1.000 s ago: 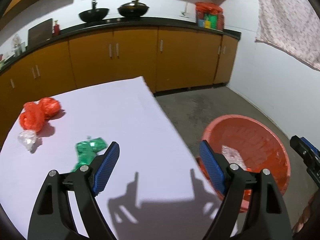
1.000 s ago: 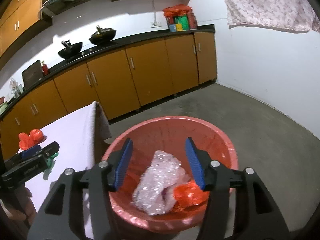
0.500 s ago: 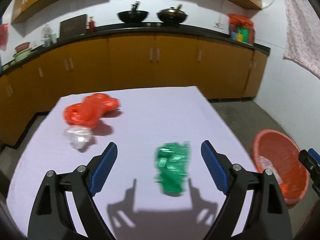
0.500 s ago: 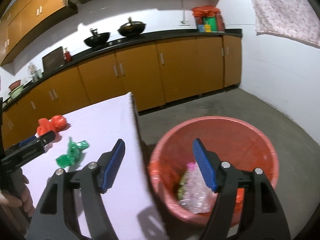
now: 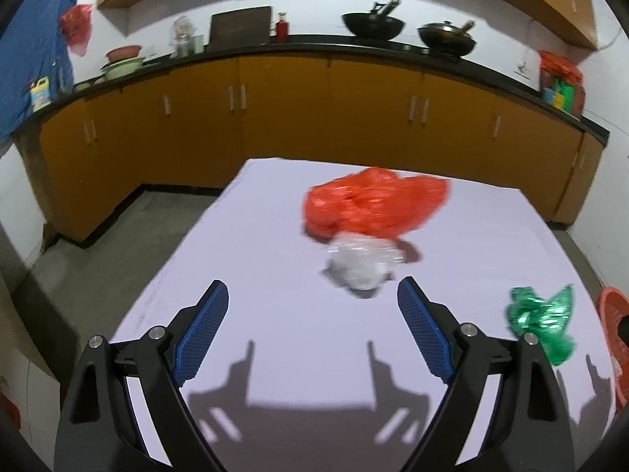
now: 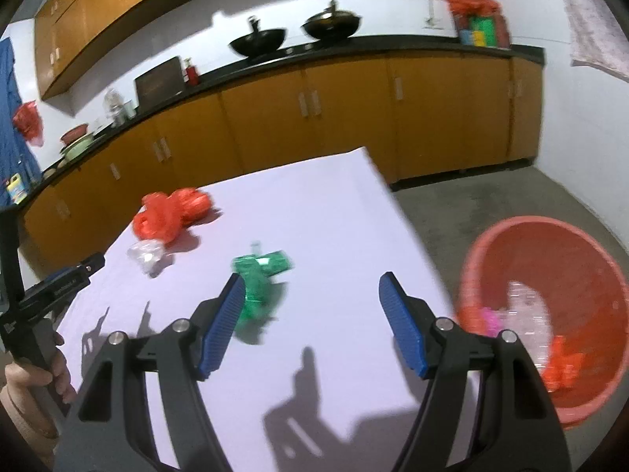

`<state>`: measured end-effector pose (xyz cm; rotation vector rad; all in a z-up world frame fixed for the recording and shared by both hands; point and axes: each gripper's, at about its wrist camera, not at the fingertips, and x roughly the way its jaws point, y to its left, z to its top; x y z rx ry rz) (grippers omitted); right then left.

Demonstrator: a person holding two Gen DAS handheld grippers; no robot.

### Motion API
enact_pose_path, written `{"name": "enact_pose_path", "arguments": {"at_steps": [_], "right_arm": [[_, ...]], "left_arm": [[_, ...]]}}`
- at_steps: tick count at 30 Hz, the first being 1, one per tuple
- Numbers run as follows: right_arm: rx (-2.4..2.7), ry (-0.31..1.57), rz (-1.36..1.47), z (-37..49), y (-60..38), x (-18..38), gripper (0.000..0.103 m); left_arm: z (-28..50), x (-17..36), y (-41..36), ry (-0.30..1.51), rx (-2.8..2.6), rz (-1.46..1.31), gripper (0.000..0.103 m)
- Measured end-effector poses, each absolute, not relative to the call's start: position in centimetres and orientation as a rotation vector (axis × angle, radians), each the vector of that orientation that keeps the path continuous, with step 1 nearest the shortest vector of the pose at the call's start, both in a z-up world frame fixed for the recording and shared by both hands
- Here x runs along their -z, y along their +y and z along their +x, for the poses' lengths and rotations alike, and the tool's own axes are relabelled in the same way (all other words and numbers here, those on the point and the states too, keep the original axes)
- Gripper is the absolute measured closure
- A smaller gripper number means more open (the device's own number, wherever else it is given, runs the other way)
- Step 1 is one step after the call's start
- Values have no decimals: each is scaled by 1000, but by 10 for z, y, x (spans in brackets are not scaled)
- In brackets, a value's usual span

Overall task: Collect trash
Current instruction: 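Reach the left tool to the white bag while the right tool grasps the green bag, then grasp and lift the white bag with the left tool while the right tool holds the green bag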

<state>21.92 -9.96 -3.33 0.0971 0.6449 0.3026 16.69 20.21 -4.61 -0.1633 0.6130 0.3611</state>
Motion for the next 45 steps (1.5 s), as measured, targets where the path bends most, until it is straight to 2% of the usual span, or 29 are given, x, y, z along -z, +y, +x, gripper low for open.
{"name": "enact_pose_path", "arguments": {"at_steps": [7,16,18,20,22,37,39,42,45], "right_arm": [[-326,724,84,249,-52,57,33],[-298,822,84,290,-30,83,34],[-295,838,70,296,-28,88,39],[-299,867,57,301,-27,94,60],[-305,876,73,302,-30,96,70],[-298,861,124,295,-57,94,72],[-299,864,126,296,-57,94,72],[-298,866,129,295,-57,95,72],[-299,865,127,296,-57,95,72]], "left_arm": [[168,50,226,611,-343,-181,12],[193,59,219,646,-283,-152,8],[201,63,214,663,-272,-148,8],[207,67,210,679,-264,-149,7],[214,70,207,695,-255,-151,7],[265,90,201,809,-298,-135,7],[268,91,201,808,-295,-138,10],[271,92,199,819,-283,-129,36],[270,93,197,823,-267,-129,48]]}}
